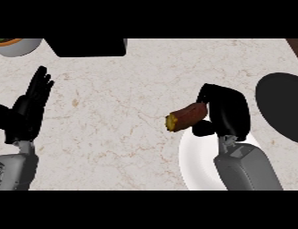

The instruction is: Pick the sweet potato from the plate and place it in the pan

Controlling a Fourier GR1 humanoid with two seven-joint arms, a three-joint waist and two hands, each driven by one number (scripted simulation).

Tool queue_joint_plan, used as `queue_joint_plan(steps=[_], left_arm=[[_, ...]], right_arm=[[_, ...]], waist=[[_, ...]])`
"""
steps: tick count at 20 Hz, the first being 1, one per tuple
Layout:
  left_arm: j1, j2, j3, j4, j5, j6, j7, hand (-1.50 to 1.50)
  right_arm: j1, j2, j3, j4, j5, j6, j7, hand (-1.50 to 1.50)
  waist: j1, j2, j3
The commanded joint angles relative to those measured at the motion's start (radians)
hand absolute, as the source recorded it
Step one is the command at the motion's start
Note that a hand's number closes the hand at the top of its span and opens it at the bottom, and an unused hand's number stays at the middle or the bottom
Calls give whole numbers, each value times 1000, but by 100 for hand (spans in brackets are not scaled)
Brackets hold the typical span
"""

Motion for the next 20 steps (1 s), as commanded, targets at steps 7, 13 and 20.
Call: queue_joint_plan(steps=[7,13,20], left_arm=[[-31,9,6,11,-18,3,-12,0],[-38,-18,-2,11,-10,11,16,0],[14,7,0,-24,-10,-28,-18,0]], right_arm=[[-43,20,-43,-227,61,-133,251,150],[-63,-76,-347,-201,-134,-220,102,150],[-11,-270,-572,67,-243,-329,-145,150]], waist=[[20,11,2],[21,13,3],[31,16,3]])
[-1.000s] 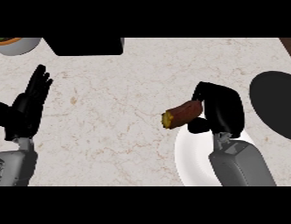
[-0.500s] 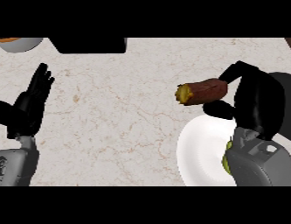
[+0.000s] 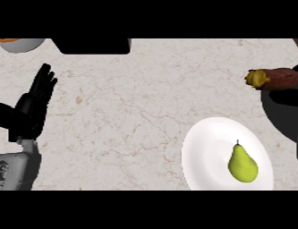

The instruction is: Pick the sweet potato from the plate and place it in the pan

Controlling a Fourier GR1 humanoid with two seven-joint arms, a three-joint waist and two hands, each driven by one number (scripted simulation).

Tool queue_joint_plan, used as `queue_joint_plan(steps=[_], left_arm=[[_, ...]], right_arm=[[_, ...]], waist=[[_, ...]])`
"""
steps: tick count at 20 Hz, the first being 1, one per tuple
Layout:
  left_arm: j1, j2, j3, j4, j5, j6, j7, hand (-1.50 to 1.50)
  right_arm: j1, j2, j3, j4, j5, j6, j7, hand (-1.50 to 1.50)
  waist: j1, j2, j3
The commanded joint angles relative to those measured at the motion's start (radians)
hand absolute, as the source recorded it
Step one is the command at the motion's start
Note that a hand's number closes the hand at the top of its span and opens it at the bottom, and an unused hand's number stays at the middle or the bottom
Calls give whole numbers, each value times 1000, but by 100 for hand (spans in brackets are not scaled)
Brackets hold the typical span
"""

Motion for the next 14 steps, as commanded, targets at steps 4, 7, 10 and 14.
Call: queue_joint_plan(steps=[4,7,10,14], left_arm=[[13,-28,-25,-27,-22,21,12,0],[-1,-10,-1,35,7,-23,-34,0],[-87,15,27,32,31,-26,39,0],[-10,-17,-16,-19,17,-29,26,0]], right_arm=[[4,-212,-171,339,-29,-119,-247,150],[-32,-250,-202,541,-15,-224,-334,150],[-83,-288,-261,773,-64,-346,-480,150],[-159,-375,-342,1024,-131,-411,-625,150]], waist=[[12,4,1],[14,7,0],[21,10,2],[41,14,4]])
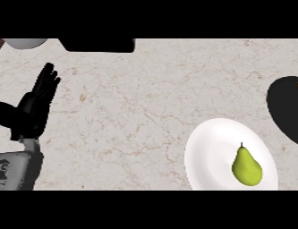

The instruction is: Pick the sweet potato from the plate and place it in the pan

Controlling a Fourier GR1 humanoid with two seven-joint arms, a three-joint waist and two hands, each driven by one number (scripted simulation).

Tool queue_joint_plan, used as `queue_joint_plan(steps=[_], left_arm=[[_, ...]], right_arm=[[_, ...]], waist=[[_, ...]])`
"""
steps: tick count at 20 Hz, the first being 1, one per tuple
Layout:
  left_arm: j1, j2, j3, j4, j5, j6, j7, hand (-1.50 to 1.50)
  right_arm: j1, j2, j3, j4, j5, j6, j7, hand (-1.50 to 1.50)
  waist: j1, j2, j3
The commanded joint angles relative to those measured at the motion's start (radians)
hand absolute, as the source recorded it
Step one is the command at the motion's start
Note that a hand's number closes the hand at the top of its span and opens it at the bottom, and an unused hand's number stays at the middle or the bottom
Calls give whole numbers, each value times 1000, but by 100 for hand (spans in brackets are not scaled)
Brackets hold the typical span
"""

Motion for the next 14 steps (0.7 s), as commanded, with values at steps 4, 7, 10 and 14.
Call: queue_joint_plan(steps=[4,7,10,14], left_arm=[[25,-24,-28,-19,-26,14,-13,0],[-37,0,2,25,-14,9,2,0],[-24,-27,-23,-9,-21,21,6,0],[11,-25,-25,-37,-12,5,-5,0]], right_arm=[[-92,-71,-150,304,-196,-23,-249,150],[-113,-57,-141,453,-183,65,-220,-150],[-141,-66,-171,524,-241,176,-286,-150],[-115,-126,-207,610,-266,173,-433,-150]], waist=[[2,-1,2],[10,9,3],[18,6,3],[24,8,4]])
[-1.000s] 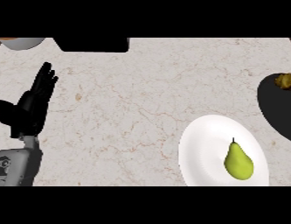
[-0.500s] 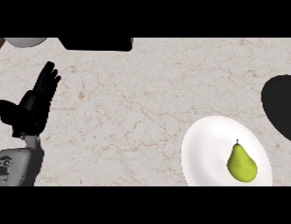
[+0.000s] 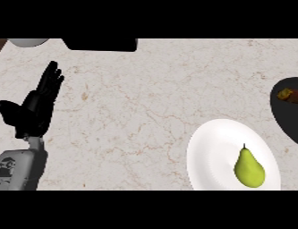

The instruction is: Pick the sweet potato from the plate and place it in the pan

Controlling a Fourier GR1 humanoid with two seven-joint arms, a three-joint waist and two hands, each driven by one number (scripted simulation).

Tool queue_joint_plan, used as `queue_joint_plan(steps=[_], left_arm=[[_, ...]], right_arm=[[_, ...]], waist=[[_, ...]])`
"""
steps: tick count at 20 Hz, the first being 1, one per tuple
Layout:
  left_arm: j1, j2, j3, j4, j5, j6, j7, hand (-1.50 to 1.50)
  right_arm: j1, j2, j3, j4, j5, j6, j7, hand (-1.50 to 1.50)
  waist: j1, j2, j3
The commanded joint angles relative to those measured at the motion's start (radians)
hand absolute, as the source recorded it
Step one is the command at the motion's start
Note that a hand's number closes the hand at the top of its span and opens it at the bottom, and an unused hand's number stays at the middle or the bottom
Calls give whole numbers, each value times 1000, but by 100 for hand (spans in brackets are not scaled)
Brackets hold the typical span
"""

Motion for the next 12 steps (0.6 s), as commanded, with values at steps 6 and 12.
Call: queue_joint_plan(steps=[6,12], left_arm=[[26,3,-5,-50,-4,3,47,0],[22,15,20,-68,-4,18,70,0]], right_arm=[[-1,5,-131,42,-159,-61,-269,-150],[121,11,-223,-30,-328,134,-376,-150]], waist=[[-16,-10,-2],[-57,-25,-6]])
